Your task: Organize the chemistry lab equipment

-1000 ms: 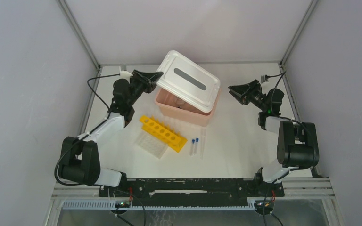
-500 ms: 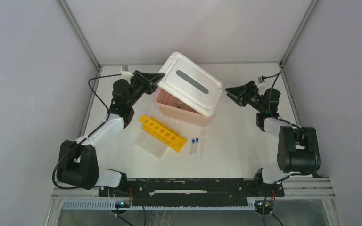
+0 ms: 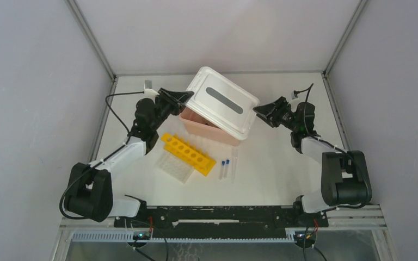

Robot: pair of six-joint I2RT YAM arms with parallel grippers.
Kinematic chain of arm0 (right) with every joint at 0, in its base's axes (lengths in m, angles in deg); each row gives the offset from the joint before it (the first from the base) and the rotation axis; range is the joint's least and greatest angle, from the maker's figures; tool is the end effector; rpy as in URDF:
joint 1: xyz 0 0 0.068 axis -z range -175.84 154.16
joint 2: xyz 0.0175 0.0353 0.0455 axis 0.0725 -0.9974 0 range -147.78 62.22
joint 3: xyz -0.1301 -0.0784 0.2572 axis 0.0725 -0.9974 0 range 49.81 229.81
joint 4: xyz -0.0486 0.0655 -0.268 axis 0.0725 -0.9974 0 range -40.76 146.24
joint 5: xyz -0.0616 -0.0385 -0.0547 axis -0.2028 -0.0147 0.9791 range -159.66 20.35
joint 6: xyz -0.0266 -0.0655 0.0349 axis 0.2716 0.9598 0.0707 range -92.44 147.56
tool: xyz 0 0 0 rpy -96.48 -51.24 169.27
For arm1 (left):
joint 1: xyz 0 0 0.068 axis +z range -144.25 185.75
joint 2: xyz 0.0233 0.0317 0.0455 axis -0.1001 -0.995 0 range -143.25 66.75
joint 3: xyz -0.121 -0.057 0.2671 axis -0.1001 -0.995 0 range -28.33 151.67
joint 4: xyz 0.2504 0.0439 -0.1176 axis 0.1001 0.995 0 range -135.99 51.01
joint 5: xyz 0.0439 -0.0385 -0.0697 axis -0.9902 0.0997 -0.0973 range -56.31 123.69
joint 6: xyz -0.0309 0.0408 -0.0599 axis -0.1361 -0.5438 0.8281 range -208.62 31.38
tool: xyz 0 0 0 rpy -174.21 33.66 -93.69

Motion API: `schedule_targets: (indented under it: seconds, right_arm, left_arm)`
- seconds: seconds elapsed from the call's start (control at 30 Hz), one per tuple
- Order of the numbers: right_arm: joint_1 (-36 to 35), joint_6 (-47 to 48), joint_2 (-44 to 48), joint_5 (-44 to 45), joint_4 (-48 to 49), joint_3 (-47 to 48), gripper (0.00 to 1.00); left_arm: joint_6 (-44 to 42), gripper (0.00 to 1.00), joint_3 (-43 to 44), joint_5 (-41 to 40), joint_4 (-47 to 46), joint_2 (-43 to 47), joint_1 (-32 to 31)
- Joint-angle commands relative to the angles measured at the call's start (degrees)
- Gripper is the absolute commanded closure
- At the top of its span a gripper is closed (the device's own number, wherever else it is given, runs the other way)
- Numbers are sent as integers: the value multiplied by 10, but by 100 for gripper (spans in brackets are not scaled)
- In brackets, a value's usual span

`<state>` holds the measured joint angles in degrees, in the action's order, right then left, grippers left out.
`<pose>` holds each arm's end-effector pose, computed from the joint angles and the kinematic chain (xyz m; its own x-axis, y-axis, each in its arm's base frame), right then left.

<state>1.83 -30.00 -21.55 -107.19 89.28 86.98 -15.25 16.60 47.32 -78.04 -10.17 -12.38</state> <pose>0.3362 0.0550 0.2213 -0.6522 0.6433 -0.4009 -0.1369 0.4202 0.8971 0.3280 -0.1242 0.3074 -0.5040 -0.8148 -0.2866 0.1516 0.2432 -0.9581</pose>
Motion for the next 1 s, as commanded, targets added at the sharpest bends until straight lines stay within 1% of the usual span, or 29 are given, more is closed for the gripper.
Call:
schedule_targets:
  seconds: [0.0, 0.27, 0.47, 0.97]
  right_arm:
    - [-10, 27, 11, 16, -19, 9, 42]
    - [-20, 30, -5, 22, -19, 24, 42]
    - [-27, 38, -15, 27, -33, 40, 42]
    - [-63, 81, -23, 76, -125, 86, 42]
  left_arm:
    - [-19, 100, -20, -38, -58, 32, -7]
    - [-12, 100, -51, -80, -132, 36, -11]
    - [-13, 100, -44, -73, -137, 22, -12]
    - [-8, 100, -55, -43, -156, -5, 2]
